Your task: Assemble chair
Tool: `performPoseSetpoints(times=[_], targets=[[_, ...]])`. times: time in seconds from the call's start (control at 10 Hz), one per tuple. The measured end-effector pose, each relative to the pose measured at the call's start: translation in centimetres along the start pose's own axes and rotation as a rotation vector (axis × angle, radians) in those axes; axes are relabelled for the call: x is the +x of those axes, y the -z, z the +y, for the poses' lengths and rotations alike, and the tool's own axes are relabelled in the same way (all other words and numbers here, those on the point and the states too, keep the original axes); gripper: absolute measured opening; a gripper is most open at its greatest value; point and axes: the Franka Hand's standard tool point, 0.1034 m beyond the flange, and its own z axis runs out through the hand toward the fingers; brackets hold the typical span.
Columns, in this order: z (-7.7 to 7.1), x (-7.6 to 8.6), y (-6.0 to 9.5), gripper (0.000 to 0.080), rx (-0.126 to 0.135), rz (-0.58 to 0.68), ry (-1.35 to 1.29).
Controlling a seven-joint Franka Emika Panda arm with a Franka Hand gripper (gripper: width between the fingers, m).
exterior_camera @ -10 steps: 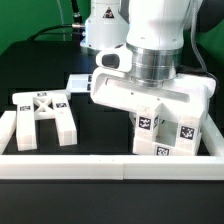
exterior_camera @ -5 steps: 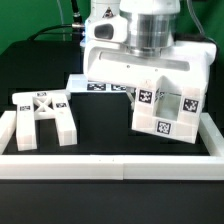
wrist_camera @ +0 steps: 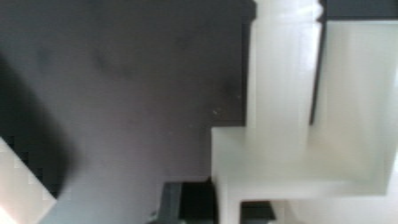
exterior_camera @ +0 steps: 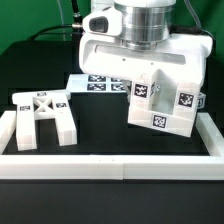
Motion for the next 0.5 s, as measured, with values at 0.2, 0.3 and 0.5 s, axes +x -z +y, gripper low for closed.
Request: performPoseSetpoints(times=[0.2, 0.3, 0.5], targets=[[-0.1, -0.3, 1.1, 0.0035, -0.036, -0.183, 0.103], [-0.3, 0.0, 2.0, 0.0035, -0.037, -0.249, 0.173], [0.2, 0.2, 2.6, 0.0035, -0.051, -0.384, 0.155]])
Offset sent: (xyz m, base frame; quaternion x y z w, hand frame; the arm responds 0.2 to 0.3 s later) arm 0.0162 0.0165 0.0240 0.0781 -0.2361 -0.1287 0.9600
